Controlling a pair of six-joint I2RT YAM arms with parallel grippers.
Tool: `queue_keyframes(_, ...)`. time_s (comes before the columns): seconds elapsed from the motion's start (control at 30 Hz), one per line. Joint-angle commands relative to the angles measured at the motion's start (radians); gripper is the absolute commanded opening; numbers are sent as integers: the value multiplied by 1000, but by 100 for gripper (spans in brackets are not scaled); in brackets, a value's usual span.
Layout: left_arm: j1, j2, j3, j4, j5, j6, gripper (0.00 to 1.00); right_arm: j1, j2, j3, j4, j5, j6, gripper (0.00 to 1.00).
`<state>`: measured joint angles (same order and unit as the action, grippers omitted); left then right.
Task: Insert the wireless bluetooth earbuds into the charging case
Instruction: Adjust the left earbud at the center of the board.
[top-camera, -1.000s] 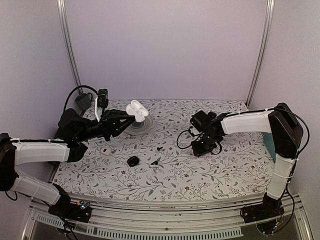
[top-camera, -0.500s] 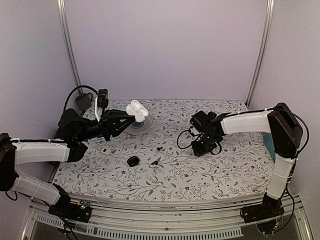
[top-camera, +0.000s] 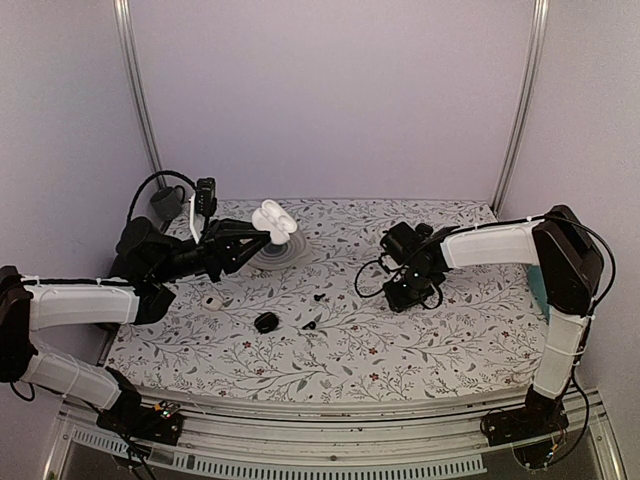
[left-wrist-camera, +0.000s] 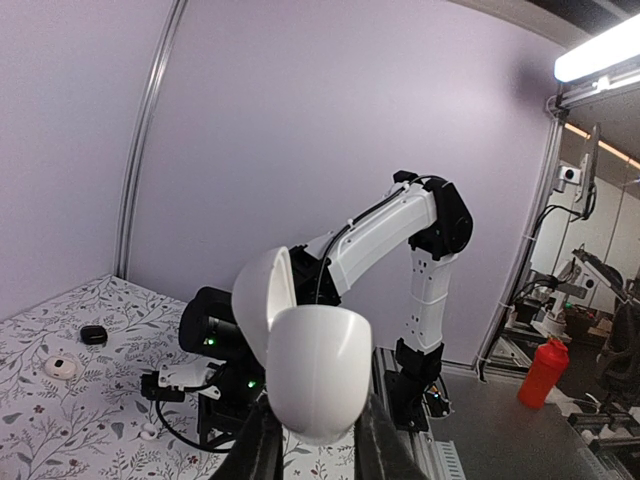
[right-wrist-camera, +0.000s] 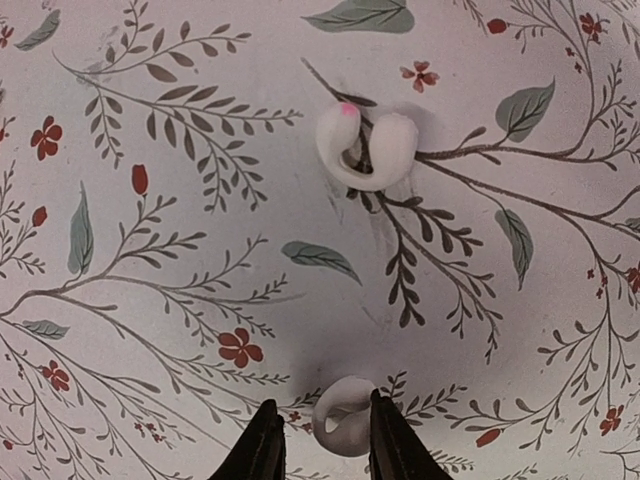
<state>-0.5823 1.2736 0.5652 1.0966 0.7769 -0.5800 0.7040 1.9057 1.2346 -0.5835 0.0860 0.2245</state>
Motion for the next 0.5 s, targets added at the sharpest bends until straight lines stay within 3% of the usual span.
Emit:
queue_keyframes(0.0, 13, -11, -5, 20, 2, 2, 0, -1, 31, -12, -10, 19, 7, 31)
queue_keyframes(0.47, 13, -16, -7, 17, 1, 2, 0, -1, 31, -4, -12, 45, 13, 24)
